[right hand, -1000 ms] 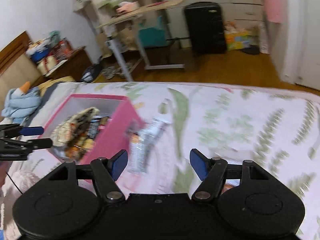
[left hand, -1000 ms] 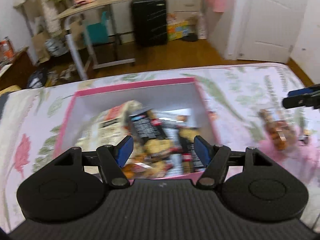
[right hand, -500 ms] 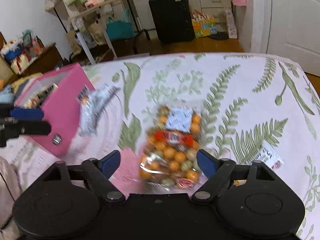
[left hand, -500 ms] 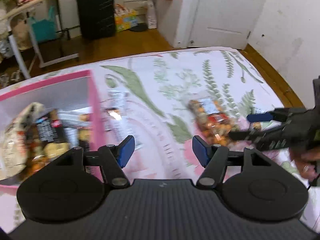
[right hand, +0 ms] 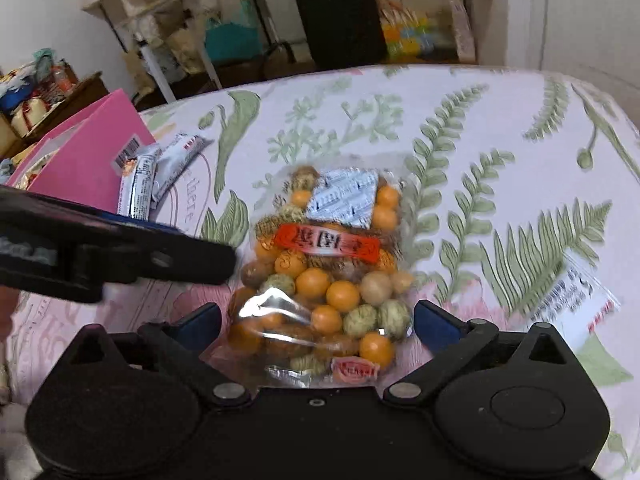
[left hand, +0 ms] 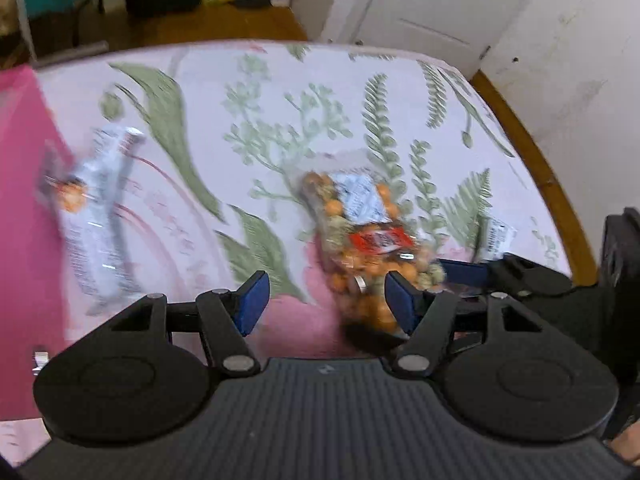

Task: Organize snacks
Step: 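Grasp the clear orange-and-green nut bag with the left tool while the right tool grips it too, then carry the nut bag over the pink box with both tools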

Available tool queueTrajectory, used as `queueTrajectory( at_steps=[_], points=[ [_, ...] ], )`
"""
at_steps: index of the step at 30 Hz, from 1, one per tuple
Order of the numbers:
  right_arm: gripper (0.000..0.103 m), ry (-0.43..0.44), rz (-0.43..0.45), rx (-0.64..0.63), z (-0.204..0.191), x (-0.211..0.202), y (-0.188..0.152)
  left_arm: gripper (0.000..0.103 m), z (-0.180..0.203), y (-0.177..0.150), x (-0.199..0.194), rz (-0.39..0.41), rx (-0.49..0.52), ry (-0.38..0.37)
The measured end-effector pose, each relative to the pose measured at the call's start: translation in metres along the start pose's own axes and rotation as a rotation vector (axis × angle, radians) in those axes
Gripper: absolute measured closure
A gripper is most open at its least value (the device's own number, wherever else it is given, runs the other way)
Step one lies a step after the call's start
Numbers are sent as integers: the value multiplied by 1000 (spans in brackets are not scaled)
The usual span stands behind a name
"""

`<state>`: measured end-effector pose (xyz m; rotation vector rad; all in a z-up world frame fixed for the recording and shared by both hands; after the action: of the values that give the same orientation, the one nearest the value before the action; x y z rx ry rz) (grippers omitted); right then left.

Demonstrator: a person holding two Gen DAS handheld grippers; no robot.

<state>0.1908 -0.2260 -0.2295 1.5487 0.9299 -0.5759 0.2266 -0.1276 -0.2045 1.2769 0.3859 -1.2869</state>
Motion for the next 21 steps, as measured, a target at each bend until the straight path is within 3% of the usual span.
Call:
queueTrajectory(
  at_steps=[5, 6, 8, 9, 12, 21],
  points=[
    [1, -60, 7, -77, -9, 6, -1, 39, 1, -7, 28, -51, -56, -64],
    [4, -65, 16, -74, -10, 5, -1, 42, 2, -7, 27, -47, -55, -67],
    [6, -71, 22, -63, -11, 2, 0, 57, 9, -9, 23, -51, -33, -97],
    [7, -63, 20, -53, -12, 0, 0, 57, 14, -12, 22, -66, -25, -119],
    [8, -49, 22, -46, -21, -6, -2, 59, 25, -16, 12, -43, 44, -92],
    [9, -23, 15, -78, -59, -38, -15, 59, 26, -38, -30, -84, 44, -44]
  ],
)
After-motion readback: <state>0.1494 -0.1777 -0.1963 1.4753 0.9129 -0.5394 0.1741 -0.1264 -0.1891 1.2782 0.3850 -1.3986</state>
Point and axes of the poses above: each gripper's, at about its wrist camera, not at the fingertips, and x roughly the way its jaws point, z to its right, y to its top, the point moved 9 cm from there along x, roughly the way its jaws point, and after that the axes turned 2 degrees about y, right-handed, at the moved point
